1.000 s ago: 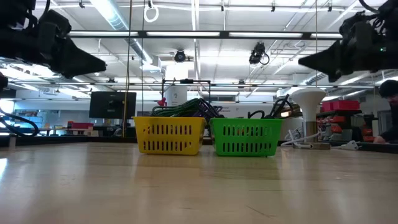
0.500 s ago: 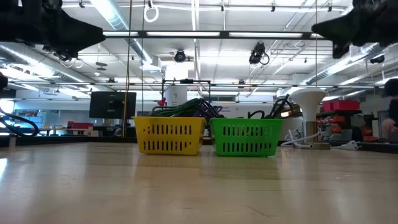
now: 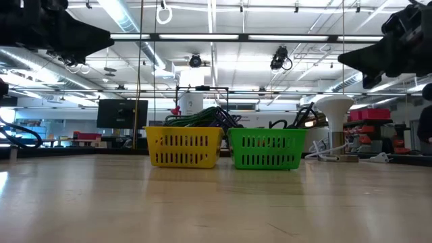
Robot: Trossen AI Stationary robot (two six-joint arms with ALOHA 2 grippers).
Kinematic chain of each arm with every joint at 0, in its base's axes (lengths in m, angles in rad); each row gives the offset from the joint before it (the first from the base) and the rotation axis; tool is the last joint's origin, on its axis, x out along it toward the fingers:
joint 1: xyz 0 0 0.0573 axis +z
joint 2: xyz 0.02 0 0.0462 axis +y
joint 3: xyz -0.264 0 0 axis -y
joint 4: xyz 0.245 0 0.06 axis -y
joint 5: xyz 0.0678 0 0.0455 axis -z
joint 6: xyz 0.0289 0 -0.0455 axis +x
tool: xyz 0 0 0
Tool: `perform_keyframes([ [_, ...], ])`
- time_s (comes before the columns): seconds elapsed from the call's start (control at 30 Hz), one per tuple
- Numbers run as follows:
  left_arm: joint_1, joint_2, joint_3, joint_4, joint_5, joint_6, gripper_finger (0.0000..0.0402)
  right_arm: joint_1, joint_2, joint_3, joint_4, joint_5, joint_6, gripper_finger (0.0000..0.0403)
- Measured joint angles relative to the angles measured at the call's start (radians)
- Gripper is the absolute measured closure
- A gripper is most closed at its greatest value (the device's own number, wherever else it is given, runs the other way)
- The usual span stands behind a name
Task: Pick & Place USB Port
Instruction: Return to Home Position
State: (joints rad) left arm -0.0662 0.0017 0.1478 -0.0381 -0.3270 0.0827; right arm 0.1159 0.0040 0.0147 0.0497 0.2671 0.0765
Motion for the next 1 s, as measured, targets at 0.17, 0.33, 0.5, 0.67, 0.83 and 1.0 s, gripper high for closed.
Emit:
perform_keyframes([
  [0.17,0.000,0.002,0.000,-0.013,-0.007,-0.001,0.0241,0.005,0.000,0.000,0.005,0.003,0.015,0.0401],
  [0.33,0.000,0.005,0.000,-0.012,-0.009,-0.026,0.0241,0.005,0.001,0.000,0.004,0.005,0.016,0.0391],
  [0.5,0.000,0.005,0.000,-0.012,-0.010,-0.027,0.0241,0.005,0.001,0.000,0.003,0.005,0.016,0.0382],
  [0.67,0.000,0.005,0.000,-0.012,-0.009,-0.027,0.0241,0.005,0.001,0.000,0.002,0.005,0.016,0.0381],
  [0.83,0.000,0.005,0.000,-0.012,-0.009,-0.027,0.0241,0.005,0.001,0.000,0.002,0.005,0.016,0.0381],
  [1.0,0.007,0.002,-0.034,0.029,-0.005,-0.028,0.0241,0.005,0.001,0.000,0.002,0.005,0.016,0.0380],
])
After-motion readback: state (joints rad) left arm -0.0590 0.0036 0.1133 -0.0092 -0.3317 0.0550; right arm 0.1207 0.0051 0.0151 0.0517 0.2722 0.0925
